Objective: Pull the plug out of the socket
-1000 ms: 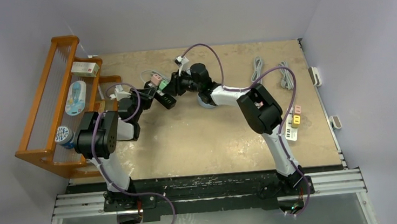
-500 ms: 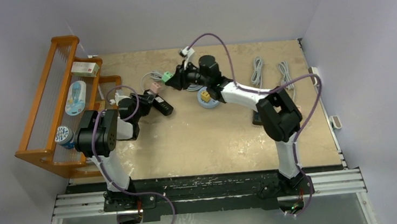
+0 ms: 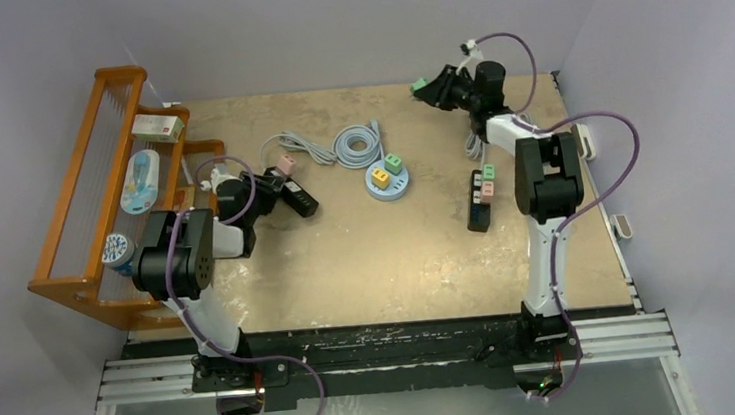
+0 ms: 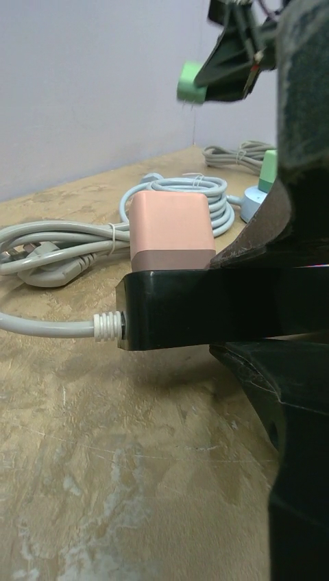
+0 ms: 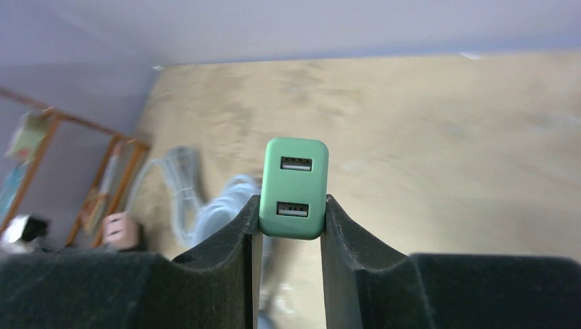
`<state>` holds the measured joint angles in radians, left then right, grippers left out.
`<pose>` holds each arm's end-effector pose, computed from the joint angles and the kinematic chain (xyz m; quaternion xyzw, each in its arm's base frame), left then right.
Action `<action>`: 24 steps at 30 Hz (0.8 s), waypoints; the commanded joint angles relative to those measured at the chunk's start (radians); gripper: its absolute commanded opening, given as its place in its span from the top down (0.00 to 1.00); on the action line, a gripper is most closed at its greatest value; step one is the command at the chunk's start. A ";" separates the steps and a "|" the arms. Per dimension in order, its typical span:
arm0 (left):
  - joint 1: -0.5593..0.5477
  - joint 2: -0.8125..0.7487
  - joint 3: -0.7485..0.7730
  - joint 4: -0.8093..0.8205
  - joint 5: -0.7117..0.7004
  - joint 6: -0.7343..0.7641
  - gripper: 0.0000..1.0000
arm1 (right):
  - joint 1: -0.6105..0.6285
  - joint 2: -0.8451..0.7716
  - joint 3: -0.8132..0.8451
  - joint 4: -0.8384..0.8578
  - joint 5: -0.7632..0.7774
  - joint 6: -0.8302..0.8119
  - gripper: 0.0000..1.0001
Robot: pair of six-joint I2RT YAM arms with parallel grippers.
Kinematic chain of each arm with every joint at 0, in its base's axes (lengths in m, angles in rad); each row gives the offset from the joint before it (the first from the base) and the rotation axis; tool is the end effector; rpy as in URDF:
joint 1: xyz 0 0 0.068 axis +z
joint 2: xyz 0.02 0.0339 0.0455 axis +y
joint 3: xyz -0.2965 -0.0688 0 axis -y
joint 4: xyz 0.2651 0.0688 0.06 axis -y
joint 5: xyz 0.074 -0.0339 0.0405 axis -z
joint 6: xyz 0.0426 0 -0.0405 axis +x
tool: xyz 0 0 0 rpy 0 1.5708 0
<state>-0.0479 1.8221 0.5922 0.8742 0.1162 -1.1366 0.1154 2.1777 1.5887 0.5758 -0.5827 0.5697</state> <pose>0.3473 -0.0216 0.1304 -0.3961 0.7184 -0.3577 0.4462 0.5461 0.0869 0.2582 -0.0431 0.7097 0.4186 0.5651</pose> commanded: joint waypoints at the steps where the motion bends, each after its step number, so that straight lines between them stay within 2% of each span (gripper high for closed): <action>1: 0.006 -0.074 0.032 -0.046 -0.005 0.100 1.00 | -0.022 0.104 0.194 -0.237 0.039 -0.038 1.00; 6: 0.006 -0.113 0.035 -0.105 -0.007 0.142 1.00 | -0.023 0.215 0.371 -0.451 0.153 -0.148 1.00; 10: 0.006 -0.123 0.040 -0.129 0.004 0.164 1.00 | -0.028 0.255 0.397 -0.521 0.193 -0.172 0.98; 18: 0.004 -0.123 0.039 -0.081 0.072 0.166 1.00 | -0.031 0.238 0.351 -0.507 0.201 -0.184 0.56; 24: -0.003 -0.145 0.035 -0.055 0.105 0.170 1.00 | -0.029 0.111 0.252 -0.399 0.273 -0.196 0.39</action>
<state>-0.0479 1.7348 0.6060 0.7383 0.1722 -0.9977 0.0879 2.4435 1.8904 0.0807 -0.3790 0.4019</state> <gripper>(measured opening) 0.340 0.571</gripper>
